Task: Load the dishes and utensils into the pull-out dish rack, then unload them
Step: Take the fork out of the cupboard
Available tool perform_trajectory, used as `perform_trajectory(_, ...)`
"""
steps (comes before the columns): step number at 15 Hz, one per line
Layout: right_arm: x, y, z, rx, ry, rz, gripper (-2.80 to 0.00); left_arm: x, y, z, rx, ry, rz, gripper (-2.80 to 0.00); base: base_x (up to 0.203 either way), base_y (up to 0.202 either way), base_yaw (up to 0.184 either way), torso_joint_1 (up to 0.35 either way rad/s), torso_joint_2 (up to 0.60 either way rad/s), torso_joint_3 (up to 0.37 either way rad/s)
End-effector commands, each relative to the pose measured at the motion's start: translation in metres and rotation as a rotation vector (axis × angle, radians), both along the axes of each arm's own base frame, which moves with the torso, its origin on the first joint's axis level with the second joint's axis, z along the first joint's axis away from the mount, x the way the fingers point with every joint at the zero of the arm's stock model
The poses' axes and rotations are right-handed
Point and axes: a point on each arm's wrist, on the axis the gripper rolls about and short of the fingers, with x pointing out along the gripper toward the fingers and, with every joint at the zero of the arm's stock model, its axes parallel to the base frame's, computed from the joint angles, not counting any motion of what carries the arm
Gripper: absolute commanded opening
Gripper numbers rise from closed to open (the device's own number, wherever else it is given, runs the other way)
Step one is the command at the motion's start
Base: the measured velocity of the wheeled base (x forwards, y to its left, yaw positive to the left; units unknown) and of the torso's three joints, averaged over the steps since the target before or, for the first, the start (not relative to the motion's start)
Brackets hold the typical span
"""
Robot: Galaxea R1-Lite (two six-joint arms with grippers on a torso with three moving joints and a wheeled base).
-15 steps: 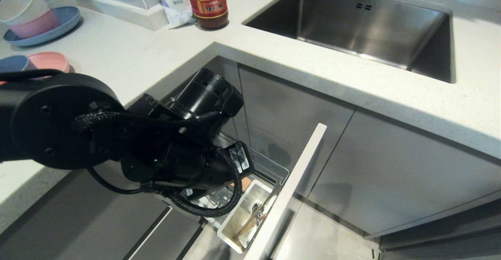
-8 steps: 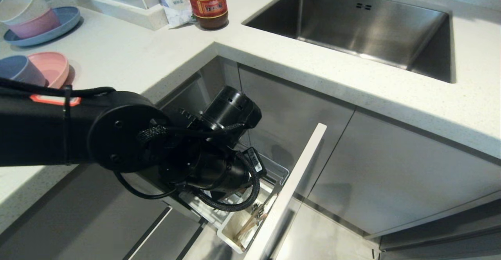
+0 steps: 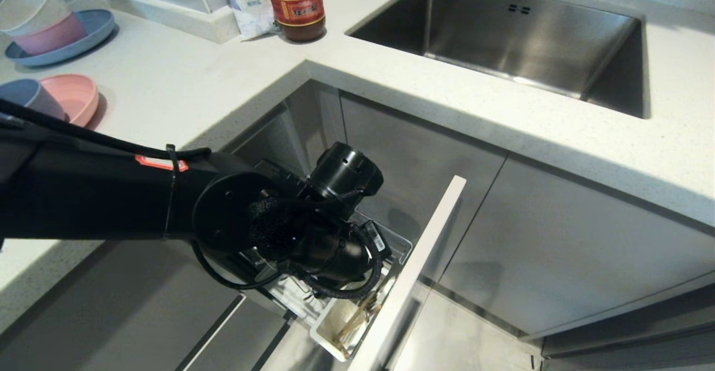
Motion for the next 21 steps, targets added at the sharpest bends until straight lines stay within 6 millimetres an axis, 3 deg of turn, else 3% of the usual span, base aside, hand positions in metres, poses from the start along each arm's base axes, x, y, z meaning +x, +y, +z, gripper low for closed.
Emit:
perform_trajectory(1, 0.000, 0.000, 0.000, 0.000, -0.003, 0.001, -2.80, 0.005, -0.002, -0.005, -0.008, 0.000, 0.011, 0.00, 0.000, 0.000, 0.000, 0.000, 0.00, 0.000)
perform_trajectory(8, 0.000, 0.000, 0.000, 0.000, -0.003, -0.001, -2.80, 0.013, -0.006, -0.014, -0.065, 0.058, -0.012, 0.00, 0.000, 0.000, 0.000, 0.000, 0.00, 0.000)
perform_trajectory(21, 0.000, 0.000, 0.000, 0.000, -0.003, 0.001, -2.80, 0.032, -0.021, -0.049, -0.052, 0.104, -0.015, 0.00, 0.000, 0.000, 0.000, 0.000, 0.00, 0.000)
